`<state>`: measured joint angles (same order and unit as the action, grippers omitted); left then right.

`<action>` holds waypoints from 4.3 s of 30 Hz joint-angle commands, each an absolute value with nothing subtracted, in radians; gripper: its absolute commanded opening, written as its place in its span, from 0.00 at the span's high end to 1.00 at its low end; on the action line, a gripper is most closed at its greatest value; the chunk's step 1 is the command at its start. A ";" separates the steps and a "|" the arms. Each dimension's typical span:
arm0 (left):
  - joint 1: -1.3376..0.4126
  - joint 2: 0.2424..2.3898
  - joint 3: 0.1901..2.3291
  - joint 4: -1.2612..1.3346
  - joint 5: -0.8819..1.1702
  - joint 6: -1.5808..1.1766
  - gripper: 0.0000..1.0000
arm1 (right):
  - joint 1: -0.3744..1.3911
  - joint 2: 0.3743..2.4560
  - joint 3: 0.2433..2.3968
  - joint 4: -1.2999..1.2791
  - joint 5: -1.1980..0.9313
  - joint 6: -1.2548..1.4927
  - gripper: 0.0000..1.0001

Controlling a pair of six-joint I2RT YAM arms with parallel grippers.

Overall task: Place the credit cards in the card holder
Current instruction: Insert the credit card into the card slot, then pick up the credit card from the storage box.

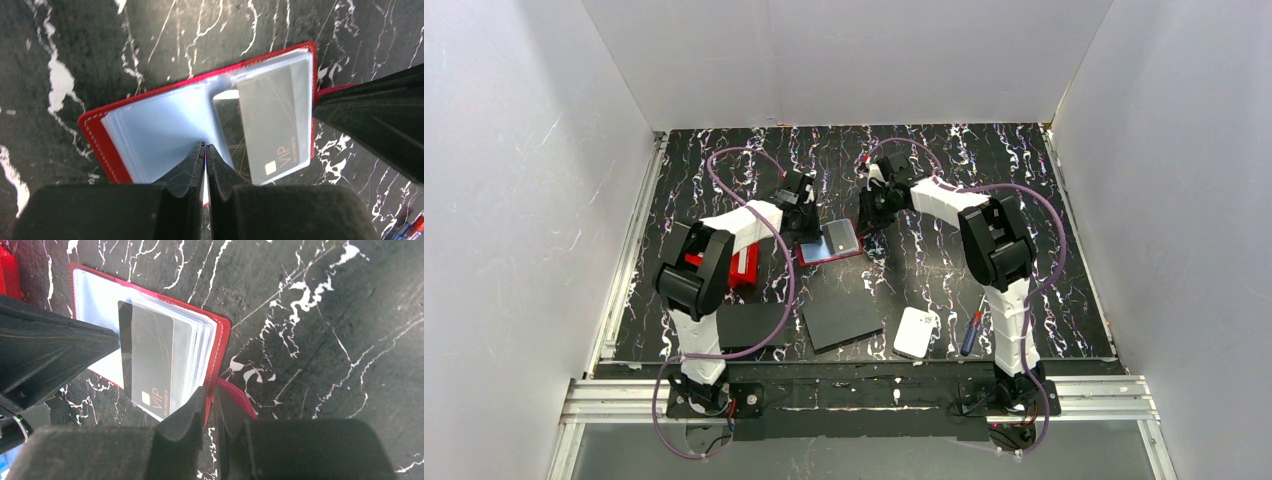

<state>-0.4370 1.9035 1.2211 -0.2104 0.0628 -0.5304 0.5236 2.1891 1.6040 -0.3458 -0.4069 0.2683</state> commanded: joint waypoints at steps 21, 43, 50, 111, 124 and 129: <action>-0.376 1.667 1.343 -0.547 0.252 -0.390 0.52 | 0.558 2.081 1.701 -0.499 -0.107 0.195 0.58; 0.113 1.407 1.098 -0.599 0.471 -0.179 0.09 | 0.774 1.977 1.487 0.166 -0.554 0.665 0.24; 0.115 1.483 1.048 -0.539 0.500 -0.153 0.13 | 0.774 1.974 1.461 0.169 -0.551 0.659 0.24; 0.111 1.517 0.981 -0.507 0.472 -0.136 0.75 | 0.776 2.000 1.437 0.175 -0.580 0.651 0.29; 0.111 1.469 0.994 -0.532 0.400 -0.131 0.87 | 0.776 2.004 1.441 0.166 -0.589 0.645 0.30; 0.112 1.499 0.998 -0.532 0.431 -0.137 0.81 | 0.777 2.010 1.448 0.164 -0.592 0.644 0.30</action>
